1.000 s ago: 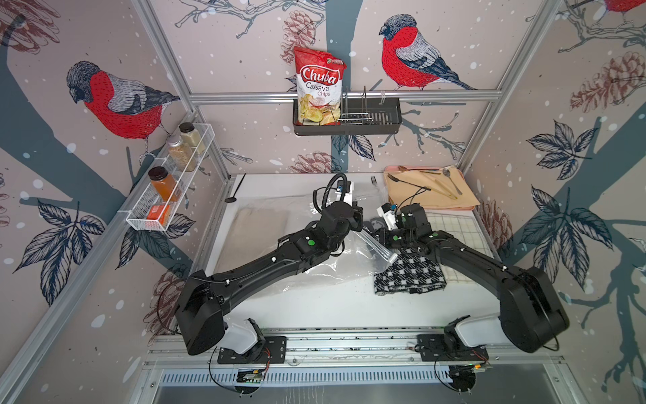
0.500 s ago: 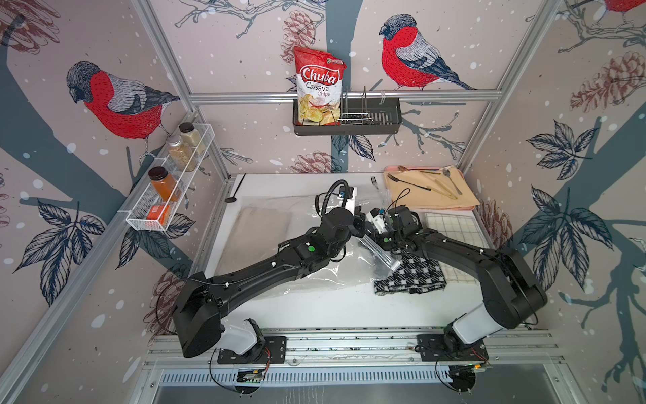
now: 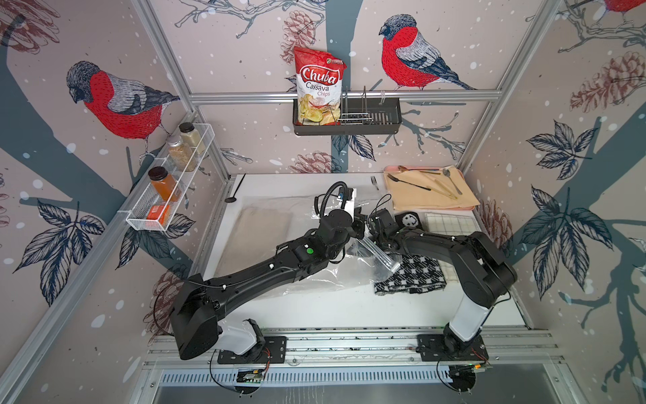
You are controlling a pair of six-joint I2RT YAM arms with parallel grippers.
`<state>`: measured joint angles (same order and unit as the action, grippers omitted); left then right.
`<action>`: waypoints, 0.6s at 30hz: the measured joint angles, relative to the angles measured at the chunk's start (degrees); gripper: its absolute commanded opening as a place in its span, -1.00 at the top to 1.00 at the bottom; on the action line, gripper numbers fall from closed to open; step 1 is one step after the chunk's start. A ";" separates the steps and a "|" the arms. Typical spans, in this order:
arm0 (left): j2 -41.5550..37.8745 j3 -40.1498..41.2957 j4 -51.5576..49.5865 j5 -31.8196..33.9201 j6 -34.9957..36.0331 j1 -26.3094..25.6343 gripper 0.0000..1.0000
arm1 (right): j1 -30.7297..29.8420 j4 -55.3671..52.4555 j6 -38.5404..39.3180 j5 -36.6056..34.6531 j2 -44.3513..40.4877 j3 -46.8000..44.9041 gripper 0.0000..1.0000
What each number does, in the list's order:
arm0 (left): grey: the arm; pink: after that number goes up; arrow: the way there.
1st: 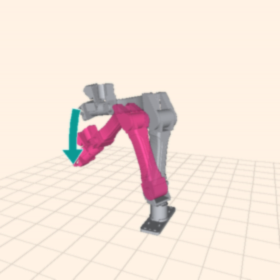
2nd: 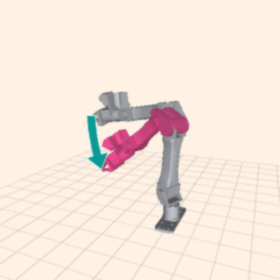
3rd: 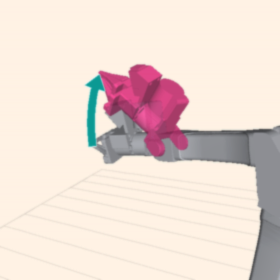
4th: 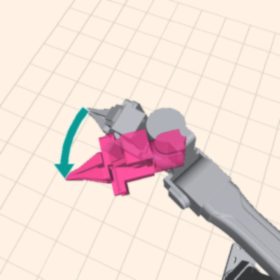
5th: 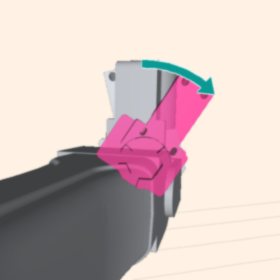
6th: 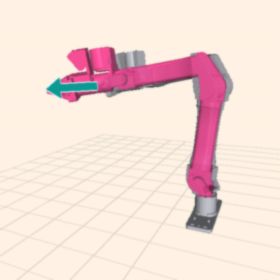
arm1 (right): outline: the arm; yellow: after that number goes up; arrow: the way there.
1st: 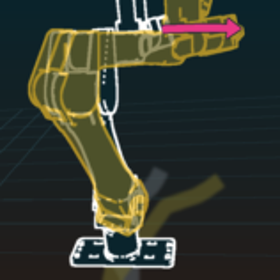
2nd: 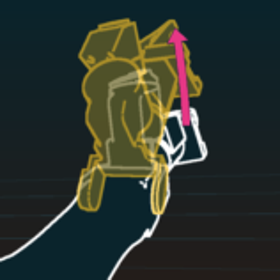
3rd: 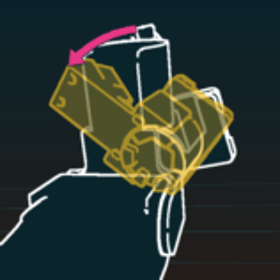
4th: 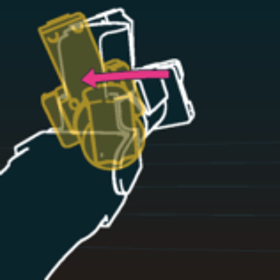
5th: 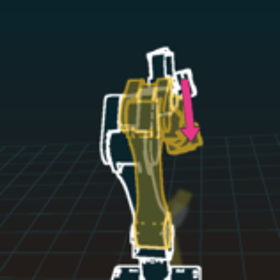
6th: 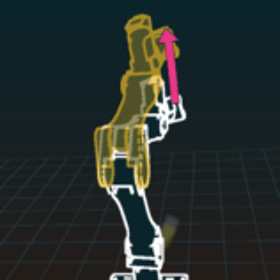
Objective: Take the scarf out of the vacuum bag
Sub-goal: Take out the scarf from the vacuum bag.
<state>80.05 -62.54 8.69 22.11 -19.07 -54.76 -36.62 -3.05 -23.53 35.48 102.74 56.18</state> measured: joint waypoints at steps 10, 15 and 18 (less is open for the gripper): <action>-0.92 0.00 0.00 0.28 0.02 -0.50 1.00 | -1.22 0.74 -0.44 1.03 6.84 2.89 1.00; -0.92 0.00 0.00 0.24 0.04 -0.94 1.00 | -1.64 3.10 -2.43 2.62 10.47 5.05 1.00; -0.94 0.09 0.04 0.24 0.02 -1.01 1.00 | -2.38 4.35 -4.66 3.52 12.22 6.12 1.00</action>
<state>79.11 -62.46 8.73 22.35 -19.05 -55.77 -39.00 1.30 -28.18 39.00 114.96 62.30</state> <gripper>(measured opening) 0.043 0.047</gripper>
